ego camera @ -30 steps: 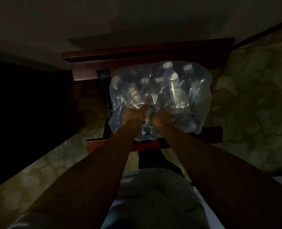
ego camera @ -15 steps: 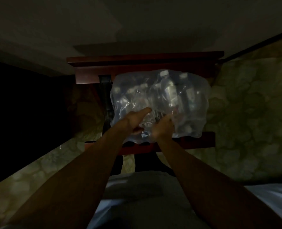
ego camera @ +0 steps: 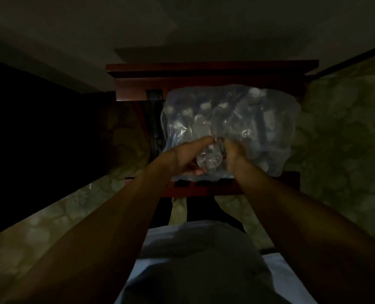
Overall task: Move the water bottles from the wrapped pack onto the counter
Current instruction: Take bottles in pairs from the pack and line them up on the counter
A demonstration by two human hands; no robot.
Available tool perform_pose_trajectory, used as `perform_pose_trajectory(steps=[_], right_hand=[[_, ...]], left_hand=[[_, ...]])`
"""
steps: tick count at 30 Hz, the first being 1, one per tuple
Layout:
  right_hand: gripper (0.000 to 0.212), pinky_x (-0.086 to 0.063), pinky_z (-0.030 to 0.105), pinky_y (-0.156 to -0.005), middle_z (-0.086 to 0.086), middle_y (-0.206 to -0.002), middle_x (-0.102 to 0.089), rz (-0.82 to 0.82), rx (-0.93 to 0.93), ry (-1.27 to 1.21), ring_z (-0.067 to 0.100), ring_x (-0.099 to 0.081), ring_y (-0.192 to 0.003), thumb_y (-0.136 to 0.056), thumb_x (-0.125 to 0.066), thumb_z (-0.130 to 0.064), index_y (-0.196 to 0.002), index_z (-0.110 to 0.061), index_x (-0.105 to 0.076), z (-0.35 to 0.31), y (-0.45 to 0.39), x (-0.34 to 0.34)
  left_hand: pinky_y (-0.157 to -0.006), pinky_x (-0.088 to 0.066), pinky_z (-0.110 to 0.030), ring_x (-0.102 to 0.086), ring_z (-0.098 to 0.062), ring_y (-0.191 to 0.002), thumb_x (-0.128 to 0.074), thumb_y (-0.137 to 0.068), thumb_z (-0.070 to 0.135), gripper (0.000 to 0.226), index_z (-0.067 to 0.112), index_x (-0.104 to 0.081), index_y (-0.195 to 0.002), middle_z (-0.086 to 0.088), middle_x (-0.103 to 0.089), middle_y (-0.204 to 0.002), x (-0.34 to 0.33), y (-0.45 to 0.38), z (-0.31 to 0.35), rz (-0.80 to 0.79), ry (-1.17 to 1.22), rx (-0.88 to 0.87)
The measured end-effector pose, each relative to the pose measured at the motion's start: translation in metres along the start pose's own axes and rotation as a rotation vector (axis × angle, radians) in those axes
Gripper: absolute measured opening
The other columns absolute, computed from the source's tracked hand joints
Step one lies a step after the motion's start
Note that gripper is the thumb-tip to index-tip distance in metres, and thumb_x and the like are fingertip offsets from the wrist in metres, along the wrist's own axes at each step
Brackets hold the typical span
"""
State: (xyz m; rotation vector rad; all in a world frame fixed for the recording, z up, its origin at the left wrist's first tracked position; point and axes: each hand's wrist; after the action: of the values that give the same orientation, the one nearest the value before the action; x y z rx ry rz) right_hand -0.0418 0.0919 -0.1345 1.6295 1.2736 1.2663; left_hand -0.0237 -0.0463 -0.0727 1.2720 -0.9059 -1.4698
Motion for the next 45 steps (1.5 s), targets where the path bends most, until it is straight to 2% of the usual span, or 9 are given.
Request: perform_pose_trajectory(steps=[5, 10, 12, 19, 24, 28, 33, 35, 45], right_hand=[[0.023, -0.055, 0.039, -0.077, 0.007, -0.082, -0.069, -0.054, -0.009, -0.011, 0.025, -0.065, -0.077, -0.084, -0.065, -0.036, -0.076, -0.015, -0.067, -0.007, 0.004, 0.003], [0.014, -0.054, 0.037, -0.077, 0.009, -0.090, -0.068, -0.160, -0.002, -0.023, 0.023, -0.064, -0.080, -0.086, -0.067, -0.023, -0.092, -0.010, -0.069, 0.000, 0.025, 0.018], [0.022, -0.056, 0.035, -0.077, 0.010, -0.100, -0.069, -0.175, 0.021, 0.018, 0.025, -0.066, -0.089, -0.088, -0.067, -0.025, -0.104, -0.010, -0.068, 0.004, 0.036, 0.026], [0.023, -0.052, 0.021, -0.044, 0.002, -0.095, -0.062, -0.069, -0.027, 0.067, 0.017, -0.062, -0.080, -0.087, -0.064, -0.044, -0.091, -0.021, -0.061, -0.005, 0.090, 0.030], [0.049, -0.049, 0.027, -0.057, 0.006, -0.092, -0.062, 0.050, -0.060, 0.219, 0.020, -0.059, -0.079, -0.088, -0.051, -0.061, -0.100, -0.015, -0.058, -0.007, 0.126, 0.018], [0.058, -0.046, 0.026, -0.057, 0.008, -0.107, -0.066, 0.082, 0.011, 0.308, 0.022, -0.063, -0.089, -0.085, -0.050, -0.064, -0.111, -0.014, -0.060, 0.001, 0.152, 0.011], [0.060, -0.048, 0.023, -0.049, 0.007, -0.092, -0.067, 0.147, 0.151, 0.434, 0.022, -0.065, -0.078, -0.082, -0.046, -0.068, -0.102, -0.013, -0.061, 0.003, 0.180, 0.004], [0.060, -0.055, 0.030, -0.060, 0.008, -0.090, -0.067, 0.170, 0.225, 0.529, 0.025, -0.066, -0.079, -0.082, -0.044, -0.068, -0.099, -0.013, -0.061, 0.001, 0.190, 0.003], [0.048, -0.045, 0.018, -0.045, 0.004, -0.084, -0.066, -0.063, 0.309, 0.419, 0.015, -0.058, -0.059, -0.084, -0.052, -0.063, -0.107, -0.021, -0.061, -0.015, 0.240, 0.006]], left_hand=[[-0.061, -0.058, -0.028, -0.075, -0.019, -0.080, -0.071, -0.077, 0.049, 0.048, 0.015, -0.068, -0.111, -0.006, -0.077, -0.097, 0.000, 0.009, -0.014, -0.042, 0.066, -0.001], [-0.069, -0.060, -0.034, -0.075, -0.023, -0.089, -0.073, -0.081, 0.037, 0.042, 0.012, -0.067, -0.114, -0.010, -0.076, -0.103, 0.007, 0.022, -0.026, -0.073, 0.145, -0.034], [-0.067, -0.060, -0.031, -0.075, -0.020, -0.086, -0.071, -0.082, 0.039, 0.038, 0.012, -0.068, -0.110, -0.008, -0.076, -0.100, 0.011, 0.031, -0.030, -0.055, 0.111, -0.052], [-0.038, -0.040, -0.012, -0.057, -0.008, -0.048, -0.052, -0.086, 0.063, 0.054, 0.012, -0.065, -0.098, -0.001, -0.064, -0.066, 0.014, 0.066, -0.028, 0.059, -0.240, -0.085], [-0.034, -0.033, -0.008, -0.048, -0.005, -0.032, -0.048, -0.089, 0.060, 0.052, 0.011, -0.064, -0.084, 0.004, -0.057, -0.043, 0.010, 0.084, -0.024, 0.070, -0.275, -0.162], [-0.038, -0.035, -0.012, -0.051, -0.007, -0.039, -0.051, -0.087, 0.061, 0.056, 0.009, -0.068, -0.099, 0.000, -0.063, -0.058, 0.017, 0.098, -0.030, 0.051, -0.223, -0.204], [-0.047, -0.036, -0.019, -0.056, -0.009, -0.050, -0.056, -0.080, 0.069, 0.060, 0.016, -0.069, -0.106, 0.001, -0.068, -0.070, 0.028, 0.119, -0.038, 0.021, -0.232, -0.244], [-0.046, -0.036, -0.018, -0.055, -0.008, -0.048, -0.058, -0.078, 0.069, 0.062, 0.016, -0.069, -0.108, 0.000, -0.069, -0.070, 0.030, 0.127, -0.044, 0.018, -0.219, -0.260], [-0.039, -0.036, -0.015, -0.054, -0.003, -0.047, -0.064, -0.081, 0.057, 0.053, 0.015, -0.070, -0.112, 0.002, -0.069, -0.074, 0.032, 0.183, -0.072, -0.052, 0.038, -0.381]])
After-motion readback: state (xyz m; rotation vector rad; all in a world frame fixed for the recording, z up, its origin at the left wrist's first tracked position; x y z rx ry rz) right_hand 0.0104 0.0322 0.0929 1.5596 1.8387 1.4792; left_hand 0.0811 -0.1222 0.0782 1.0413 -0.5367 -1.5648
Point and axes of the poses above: each hand's wrist, its own y-axis away from the middle knuckle, its own x-axis out of the back of the hand, z = x × y
